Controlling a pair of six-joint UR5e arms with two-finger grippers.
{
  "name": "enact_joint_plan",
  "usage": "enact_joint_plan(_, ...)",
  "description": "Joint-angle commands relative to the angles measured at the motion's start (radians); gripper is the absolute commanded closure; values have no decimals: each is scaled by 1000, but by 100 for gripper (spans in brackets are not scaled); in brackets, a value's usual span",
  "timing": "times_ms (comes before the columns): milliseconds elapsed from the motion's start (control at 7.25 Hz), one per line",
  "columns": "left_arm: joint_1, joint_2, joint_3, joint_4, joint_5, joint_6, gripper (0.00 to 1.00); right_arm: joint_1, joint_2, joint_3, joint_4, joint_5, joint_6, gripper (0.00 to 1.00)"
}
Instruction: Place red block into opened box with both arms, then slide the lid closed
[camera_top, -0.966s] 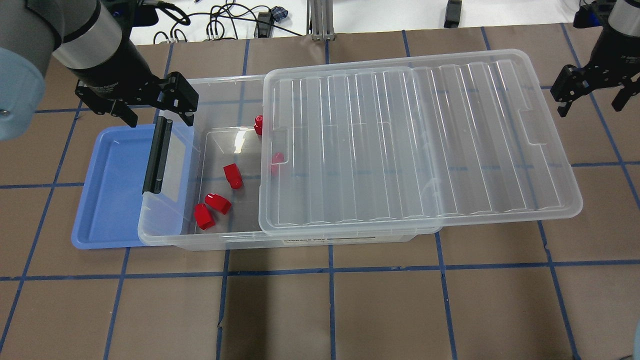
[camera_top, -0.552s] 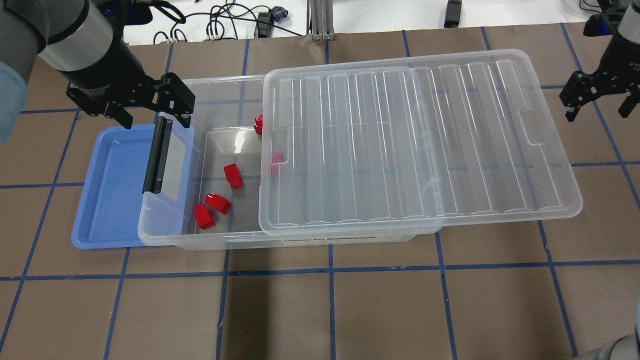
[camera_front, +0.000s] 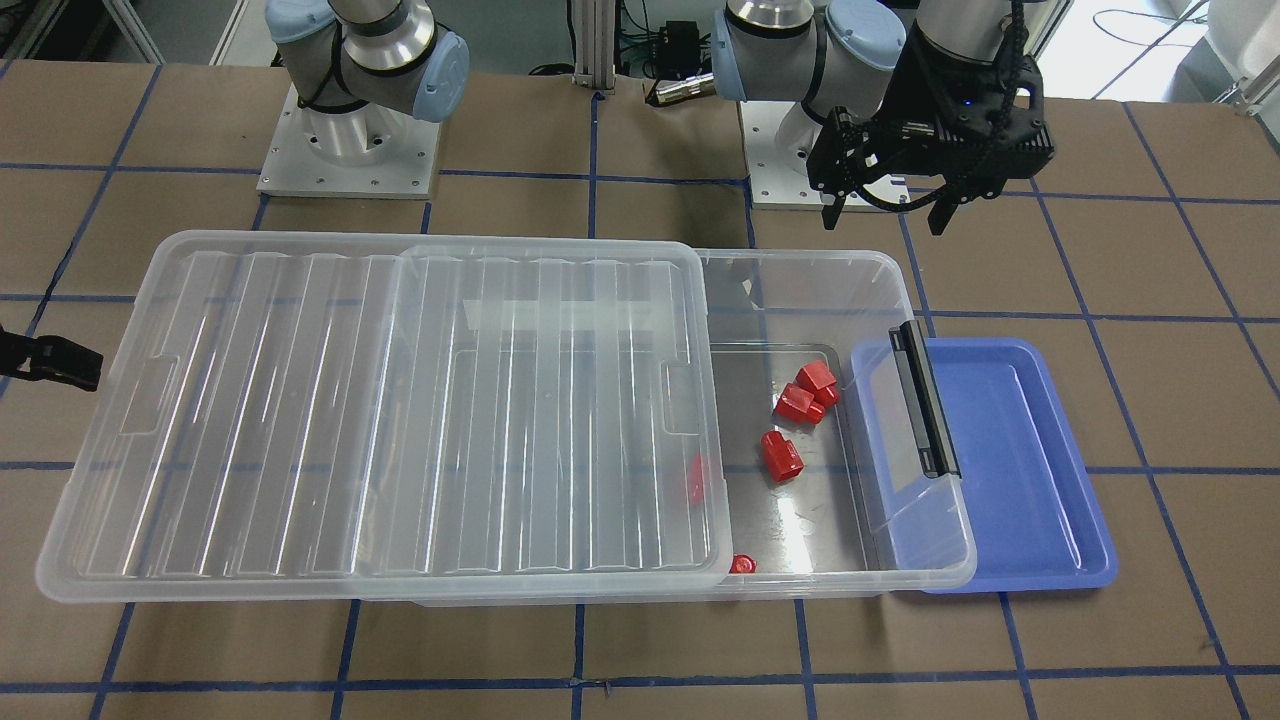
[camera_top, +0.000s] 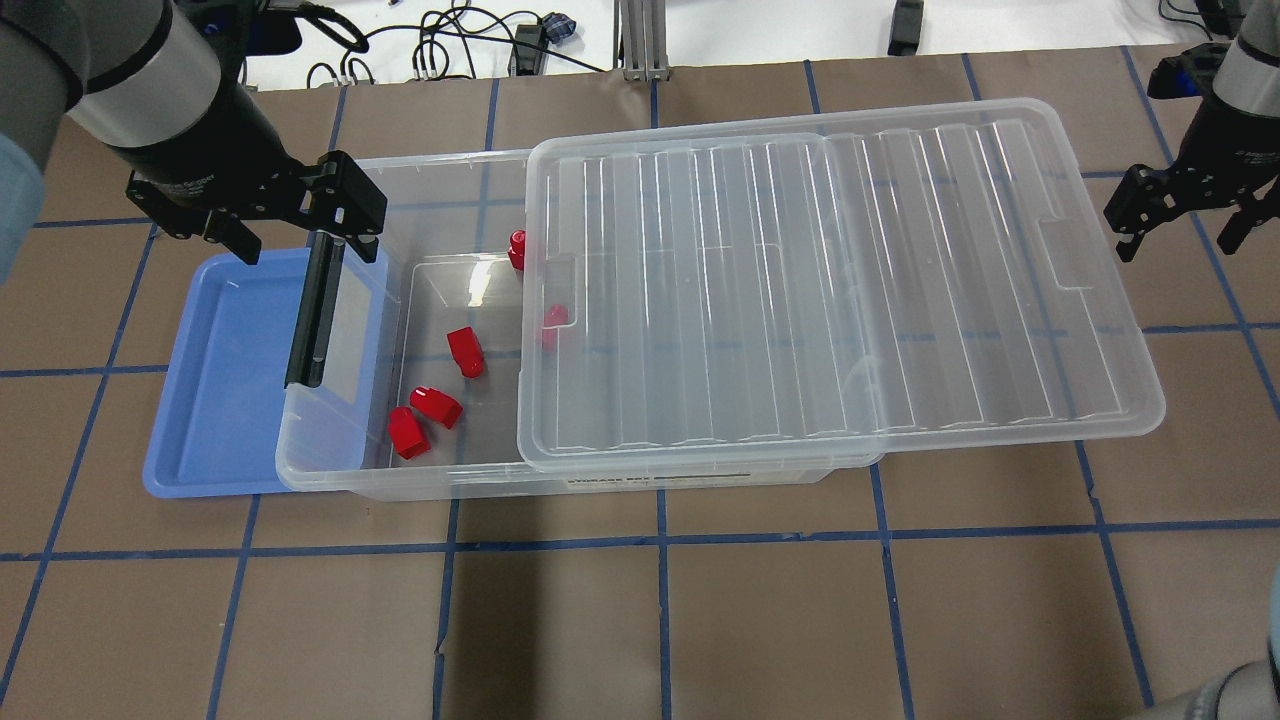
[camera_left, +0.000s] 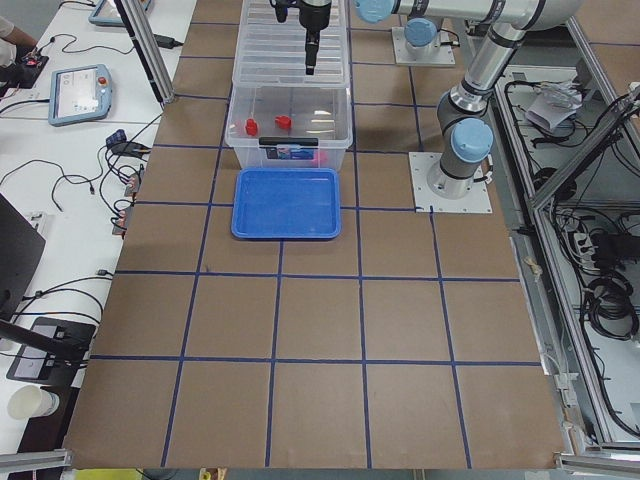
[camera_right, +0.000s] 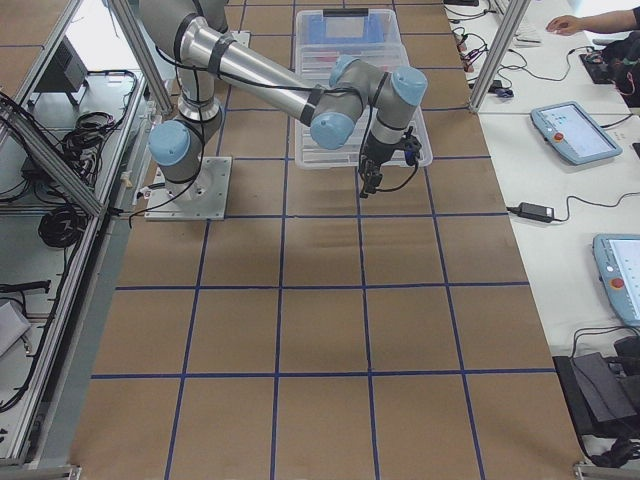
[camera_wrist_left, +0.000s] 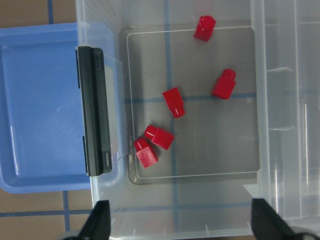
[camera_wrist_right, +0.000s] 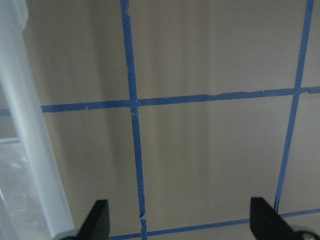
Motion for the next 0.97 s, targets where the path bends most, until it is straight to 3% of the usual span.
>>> enact_joint_plan(0, 0, 0, -2, 1, -3, 0, 0, 3, -9, 12, 2, 75, 7, 0)
enact_joint_plan(828, 0, 3, 6, -19, -1, -8, 0, 143, -8, 13, 14, 112, 189, 0)
